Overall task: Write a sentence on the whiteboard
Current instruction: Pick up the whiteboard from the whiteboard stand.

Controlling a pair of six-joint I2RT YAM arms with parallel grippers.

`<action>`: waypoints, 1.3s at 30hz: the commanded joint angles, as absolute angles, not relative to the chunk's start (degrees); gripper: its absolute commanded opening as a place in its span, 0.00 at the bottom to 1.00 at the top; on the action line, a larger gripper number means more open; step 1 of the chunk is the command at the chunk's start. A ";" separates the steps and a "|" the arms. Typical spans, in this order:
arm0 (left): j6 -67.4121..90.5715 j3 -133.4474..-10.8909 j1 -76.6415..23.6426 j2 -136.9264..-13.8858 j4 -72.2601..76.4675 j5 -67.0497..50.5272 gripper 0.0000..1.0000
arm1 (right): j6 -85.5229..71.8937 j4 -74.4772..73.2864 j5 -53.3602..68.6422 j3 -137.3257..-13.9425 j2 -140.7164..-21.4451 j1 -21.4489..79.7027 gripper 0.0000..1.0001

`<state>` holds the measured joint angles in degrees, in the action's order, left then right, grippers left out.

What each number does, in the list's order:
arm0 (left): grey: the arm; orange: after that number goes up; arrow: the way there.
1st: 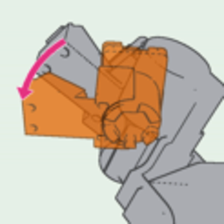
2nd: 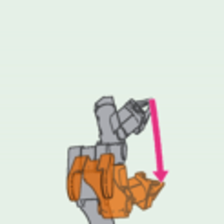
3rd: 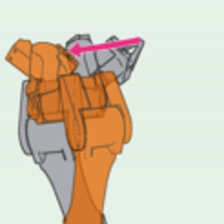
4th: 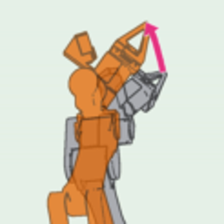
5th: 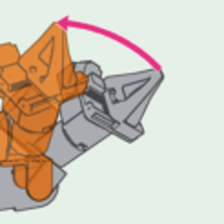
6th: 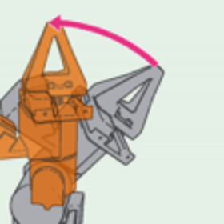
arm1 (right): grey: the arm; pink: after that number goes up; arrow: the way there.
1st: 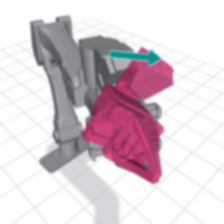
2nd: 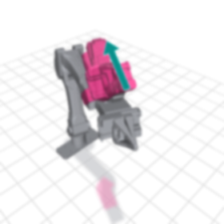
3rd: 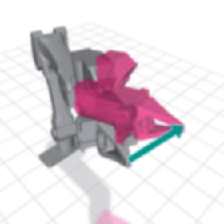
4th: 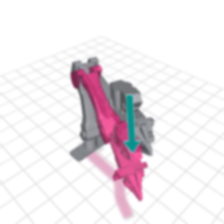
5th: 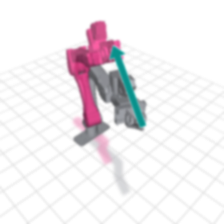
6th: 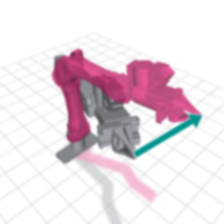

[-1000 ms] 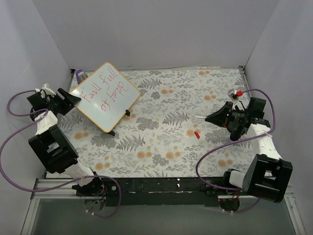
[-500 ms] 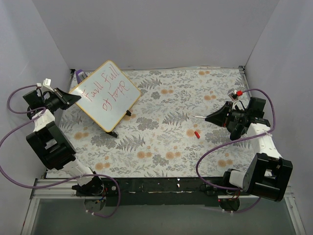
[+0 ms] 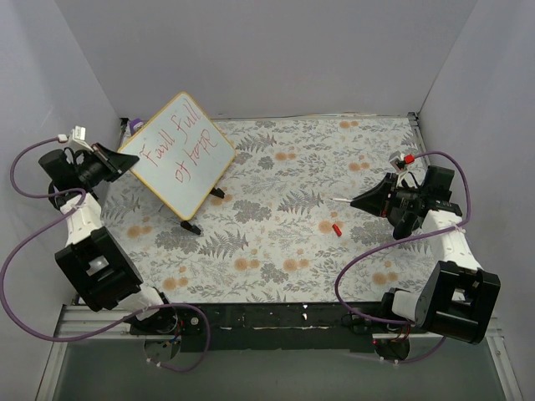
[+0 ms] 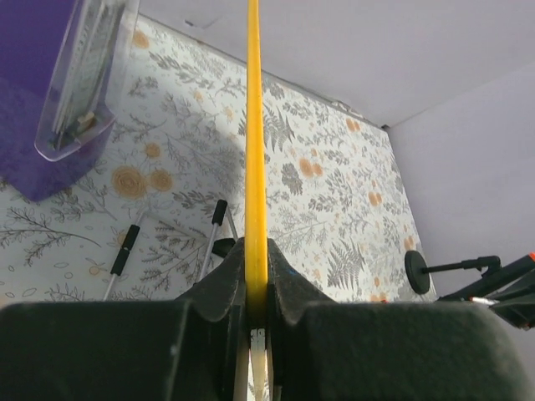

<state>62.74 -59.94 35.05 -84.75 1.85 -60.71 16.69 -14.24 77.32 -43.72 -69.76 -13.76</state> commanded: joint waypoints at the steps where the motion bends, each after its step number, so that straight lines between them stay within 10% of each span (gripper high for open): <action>1: 68.64 -66.87 35.25 -79.80 6.59 -58.71 0.00 | 17.23 -14.77 78.57 -45.88 -69.17 -13.54 0.01; 24: 77.52 -63.19 21.12 -54.33 3.00 -39.04 0.00 | 15.91 -13.10 77.87 -45.09 -69.79 -13.36 0.01; 39: 66.46 -80.12 14.33 -41.57 -39.58 -24.44 0.00 | 14.42 -11.87 79.28 -44.83 -67.94 -12.75 0.01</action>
<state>70.50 -68.73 14.13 -43.22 -30.98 -29.41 15.16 -14.15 77.34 -43.72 -69.69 -13.10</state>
